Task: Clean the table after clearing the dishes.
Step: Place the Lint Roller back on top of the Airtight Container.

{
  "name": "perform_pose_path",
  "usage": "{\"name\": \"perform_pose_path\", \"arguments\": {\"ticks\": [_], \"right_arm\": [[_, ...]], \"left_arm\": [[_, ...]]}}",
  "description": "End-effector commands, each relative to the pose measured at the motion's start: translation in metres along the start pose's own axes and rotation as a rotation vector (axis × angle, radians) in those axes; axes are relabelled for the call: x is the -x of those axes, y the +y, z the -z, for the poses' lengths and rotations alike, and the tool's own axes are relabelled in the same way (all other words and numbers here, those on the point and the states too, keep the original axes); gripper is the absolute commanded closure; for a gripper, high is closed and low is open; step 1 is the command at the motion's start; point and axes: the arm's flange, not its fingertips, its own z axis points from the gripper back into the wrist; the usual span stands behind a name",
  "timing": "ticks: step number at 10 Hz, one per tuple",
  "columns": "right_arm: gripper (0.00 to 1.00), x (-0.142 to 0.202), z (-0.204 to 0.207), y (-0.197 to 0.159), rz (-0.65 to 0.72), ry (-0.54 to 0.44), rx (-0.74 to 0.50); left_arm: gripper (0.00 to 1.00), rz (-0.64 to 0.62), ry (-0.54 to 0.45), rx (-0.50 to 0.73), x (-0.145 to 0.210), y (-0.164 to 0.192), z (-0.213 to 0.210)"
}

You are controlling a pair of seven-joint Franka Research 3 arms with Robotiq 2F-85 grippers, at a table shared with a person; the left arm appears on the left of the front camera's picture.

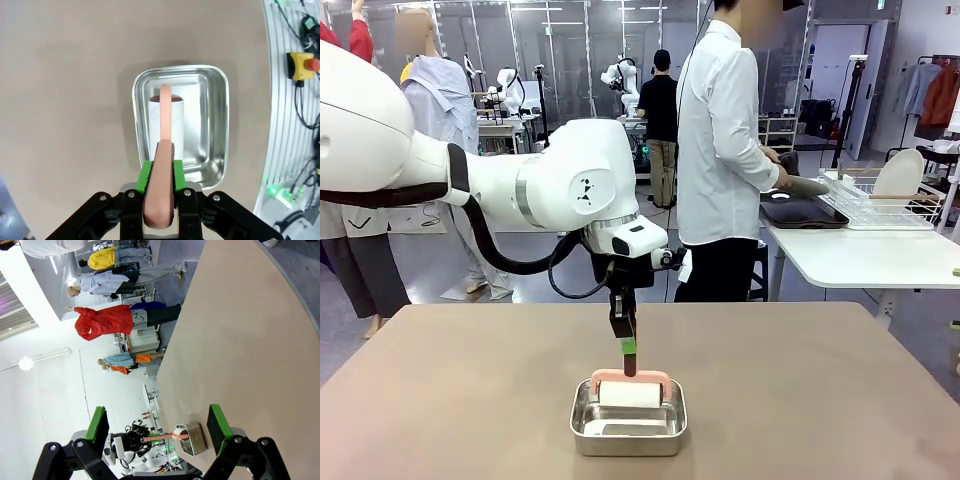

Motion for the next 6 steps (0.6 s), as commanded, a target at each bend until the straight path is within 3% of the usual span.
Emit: {"name": "perform_pose_path", "arguments": {"ticks": [1, 6], "right_arm": [[0.0, 0.002, -0.002, 0.001, -0.005, 0.012, 0.009], [0.0, 0.002, -0.002, 0.001, -0.005, 0.012, 0.009]], "left_arm": [[0.78, -0.032, 0.019, 0.005, -0.004, 0.009, 0.007], [0.78, -0.098, 0.038, 0.041, 0.008, 0.037, 0.033]]}}
